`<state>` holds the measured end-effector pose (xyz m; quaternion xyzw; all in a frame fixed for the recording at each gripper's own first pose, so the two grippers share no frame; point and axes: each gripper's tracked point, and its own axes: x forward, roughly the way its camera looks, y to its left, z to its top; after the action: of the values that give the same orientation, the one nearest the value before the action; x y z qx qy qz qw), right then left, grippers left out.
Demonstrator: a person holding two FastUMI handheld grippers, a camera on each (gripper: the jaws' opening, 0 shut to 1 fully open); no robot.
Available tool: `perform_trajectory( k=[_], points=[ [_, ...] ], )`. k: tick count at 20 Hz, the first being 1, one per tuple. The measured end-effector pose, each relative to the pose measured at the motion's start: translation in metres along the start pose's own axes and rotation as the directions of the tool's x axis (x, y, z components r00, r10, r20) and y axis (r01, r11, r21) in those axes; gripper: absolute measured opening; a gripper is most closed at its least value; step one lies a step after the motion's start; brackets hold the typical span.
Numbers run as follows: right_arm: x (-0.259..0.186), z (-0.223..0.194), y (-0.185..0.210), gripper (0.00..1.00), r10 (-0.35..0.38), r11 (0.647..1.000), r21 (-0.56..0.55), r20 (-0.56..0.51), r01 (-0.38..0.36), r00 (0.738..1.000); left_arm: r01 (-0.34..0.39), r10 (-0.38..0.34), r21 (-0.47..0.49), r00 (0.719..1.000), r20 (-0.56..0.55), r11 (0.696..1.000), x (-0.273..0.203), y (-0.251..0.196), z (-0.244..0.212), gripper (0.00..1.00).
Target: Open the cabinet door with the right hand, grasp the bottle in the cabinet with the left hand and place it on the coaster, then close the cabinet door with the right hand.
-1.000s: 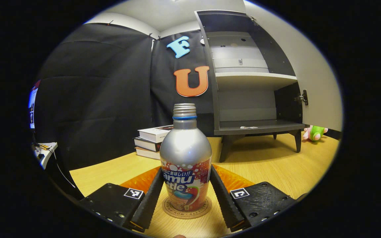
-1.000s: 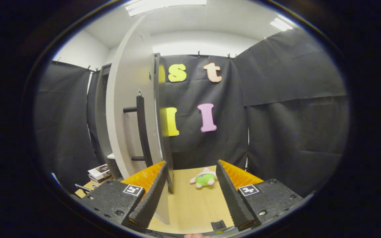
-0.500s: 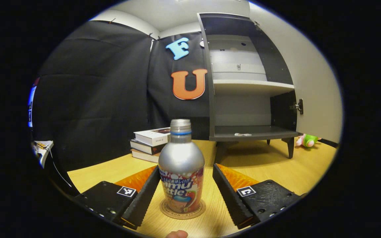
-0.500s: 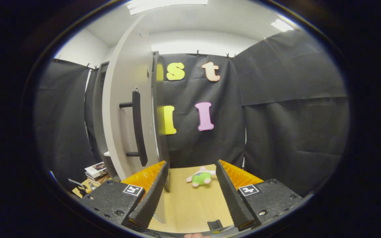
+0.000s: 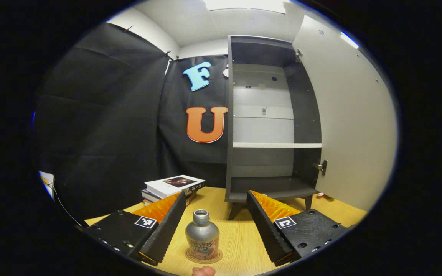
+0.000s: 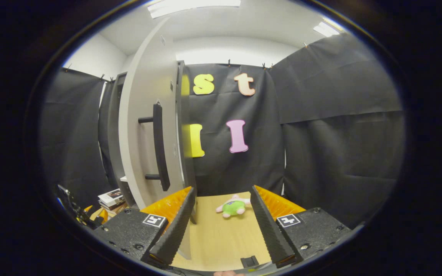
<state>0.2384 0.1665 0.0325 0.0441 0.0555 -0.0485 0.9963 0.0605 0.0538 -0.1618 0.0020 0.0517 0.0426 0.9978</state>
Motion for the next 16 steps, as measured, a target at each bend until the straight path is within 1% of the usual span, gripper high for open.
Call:
perform_trajectory(
  k=[3, 6, 10, 15, 16],
  points=[
    [0.001, 0.002, 0.000, 0.91, 0.008, 1.000, -0.016, 0.018, -0.008, 1.000, 0.012, -0.012, -0.002, 1.000, -0.016, 1.000, -0.012, -0.004, 0.035, 0.95],
    [0.002, 0.008, 0.003, 0.91, 0.021, 0.999, -0.037, 0.038, -0.020, 0.999, 0.053, -0.053, 0.013, 0.998, -0.021, 0.999, -0.021, -0.015, 0.071, 0.95],
    [0.020, 0.017, 0.008, 0.91, 0.039, 0.998, -0.052, 0.047, -0.037, 0.998, 0.077, -0.078, 0.050, 0.997, 0.017, 0.996, -0.029, -0.023, 0.116, 0.95],
    [0.030, 0.021, 0.013, 0.91, 0.062, 0.997, -0.051, 0.053, -0.060, 0.997, 0.093, -0.098, 0.065, 0.993, 0.067, 0.994, -0.040, -0.030, 0.153, 0.95],
    [0.034, 0.023, 0.014, 0.91, 0.067, 0.997, -0.050, 0.063, -0.064, 0.996, 0.091, -0.096, 0.073, 0.993, 0.064, 0.993, -0.044, -0.031, 0.154, 0.95]
  ],
)
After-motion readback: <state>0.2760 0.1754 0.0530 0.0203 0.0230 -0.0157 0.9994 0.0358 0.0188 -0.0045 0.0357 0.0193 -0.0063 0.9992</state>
